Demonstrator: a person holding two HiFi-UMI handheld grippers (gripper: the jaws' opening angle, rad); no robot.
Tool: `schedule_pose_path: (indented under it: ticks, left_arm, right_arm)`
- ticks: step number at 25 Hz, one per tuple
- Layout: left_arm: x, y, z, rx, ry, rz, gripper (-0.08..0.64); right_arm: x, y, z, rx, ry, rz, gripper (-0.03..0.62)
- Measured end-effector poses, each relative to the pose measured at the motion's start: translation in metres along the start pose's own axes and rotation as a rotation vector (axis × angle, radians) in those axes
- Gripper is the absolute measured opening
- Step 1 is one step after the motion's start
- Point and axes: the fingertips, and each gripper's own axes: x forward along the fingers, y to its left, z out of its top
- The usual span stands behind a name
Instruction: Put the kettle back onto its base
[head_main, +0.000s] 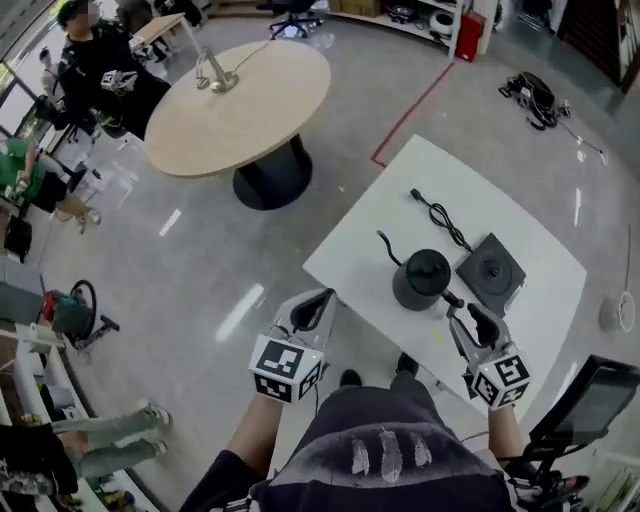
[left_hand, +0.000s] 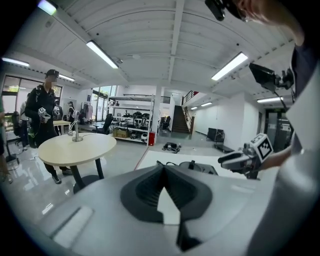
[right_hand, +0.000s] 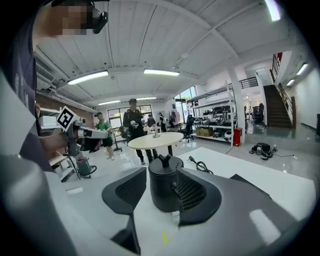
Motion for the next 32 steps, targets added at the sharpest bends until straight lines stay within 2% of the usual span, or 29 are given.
schedule_pose_path:
  ticks: [4, 7, 11, 20, 23, 25, 27, 29, 32]
  left_arm:
    - [0.010, 0.000, 0.003, 0.010, 0.037, -0.007, -0.002]
    - [0.002, 0.011, 0.000, 0.009, 0.055, 0.028, -0.002]
    - [0.001, 0.019, -0.008, -0.009, 0.084, 0.057, -0.002]
    - [0.006, 0.025, -0.019, 0.004, 0.116, 0.093, -0.002]
    - [0.009, 0.026, -0.020, 0.008, 0.121, 0.091, -0.002]
    - [0.012, 0.029, -0.018, 0.012, 0.122, 0.092, -0.002]
    - [0.014, 0.028, -0.015, 0.020, 0.122, 0.090, -0.002]
    - [0.015, 0.026, -0.016, 0.020, 0.122, 0.087, -0.002]
    - [0.012, 0.025, -0.019, 0.019, 0.119, 0.083, -0.002]
  right_arm:
    - [0.004, -0.013, -0.011, 0.009, 0.020, 0.011, 0.285]
    - [0.019, -0.011, -0.024, -0.053, 0.072, 0.042, 0.336]
    - [0.035, -0.016, -0.039, -0.117, 0.137, 0.060, 0.344]
    - [0.076, -0.032, -0.060, -0.193, 0.163, 0.080, 0.343]
    - [0.081, -0.033, -0.062, -0.199, 0.162, 0.073, 0.329]
    - [0.088, -0.034, -0.063, -0.228, 0.170, 0.067, 0.271]
    - [0.093, -0.034, -0.064, -0.267, 0.181, 0.062, 0.167]
    - [0.094, -0.030, -0.067, -0.278, 0.180, 0.072, 0.128]
    - [0.094, -0.027, -0.070, -0.259, 0.178, 0.086, 0.110]
